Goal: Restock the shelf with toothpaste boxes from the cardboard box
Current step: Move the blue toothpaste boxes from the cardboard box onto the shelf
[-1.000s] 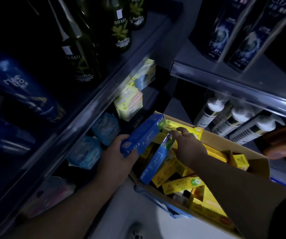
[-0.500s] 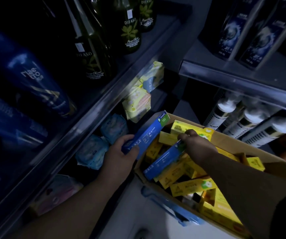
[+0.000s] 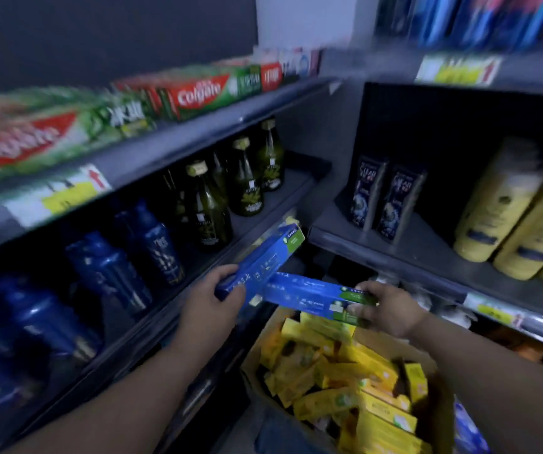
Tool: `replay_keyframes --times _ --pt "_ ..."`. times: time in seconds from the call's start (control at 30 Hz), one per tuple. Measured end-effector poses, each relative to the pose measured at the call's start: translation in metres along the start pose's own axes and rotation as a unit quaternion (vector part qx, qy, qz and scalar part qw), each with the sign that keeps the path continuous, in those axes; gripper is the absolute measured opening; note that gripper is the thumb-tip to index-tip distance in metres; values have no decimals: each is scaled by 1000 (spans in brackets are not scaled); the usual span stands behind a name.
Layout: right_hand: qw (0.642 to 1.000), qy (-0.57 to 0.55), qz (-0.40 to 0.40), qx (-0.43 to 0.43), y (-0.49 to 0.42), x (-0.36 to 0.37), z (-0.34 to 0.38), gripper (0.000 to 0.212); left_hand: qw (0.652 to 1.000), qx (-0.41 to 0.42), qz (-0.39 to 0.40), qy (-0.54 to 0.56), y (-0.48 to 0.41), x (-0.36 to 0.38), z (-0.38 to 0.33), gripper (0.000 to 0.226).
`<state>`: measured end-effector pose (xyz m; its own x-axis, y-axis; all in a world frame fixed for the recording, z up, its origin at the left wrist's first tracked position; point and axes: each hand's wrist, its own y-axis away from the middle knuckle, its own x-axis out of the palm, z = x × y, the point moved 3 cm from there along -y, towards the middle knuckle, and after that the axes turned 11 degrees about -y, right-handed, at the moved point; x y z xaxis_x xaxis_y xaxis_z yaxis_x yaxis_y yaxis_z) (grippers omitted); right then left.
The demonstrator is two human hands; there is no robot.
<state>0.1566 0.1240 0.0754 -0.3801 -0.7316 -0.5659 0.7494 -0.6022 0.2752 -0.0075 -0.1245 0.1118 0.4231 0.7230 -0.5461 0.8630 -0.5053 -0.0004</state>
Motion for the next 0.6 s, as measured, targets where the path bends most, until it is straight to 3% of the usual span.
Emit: replay_keyframes --times 0.13,0.23,0.43,0.6 --pt "994 -104 28 -22 33 -40 46 19 996 48 -63 -27 23 -41 -57 24" --pt "981 -175 56 -54 54 -62 83 19 989 72 -121 -52 39 -72 -91 25" --pt "935 -287 151 -146 81 -77 161 12 976 88 -185 -69 74 -146 -140 25" --pt "924 -265 177 -212 95 -69 227 15 951 115 -276 -79 90 -216 -161 34"
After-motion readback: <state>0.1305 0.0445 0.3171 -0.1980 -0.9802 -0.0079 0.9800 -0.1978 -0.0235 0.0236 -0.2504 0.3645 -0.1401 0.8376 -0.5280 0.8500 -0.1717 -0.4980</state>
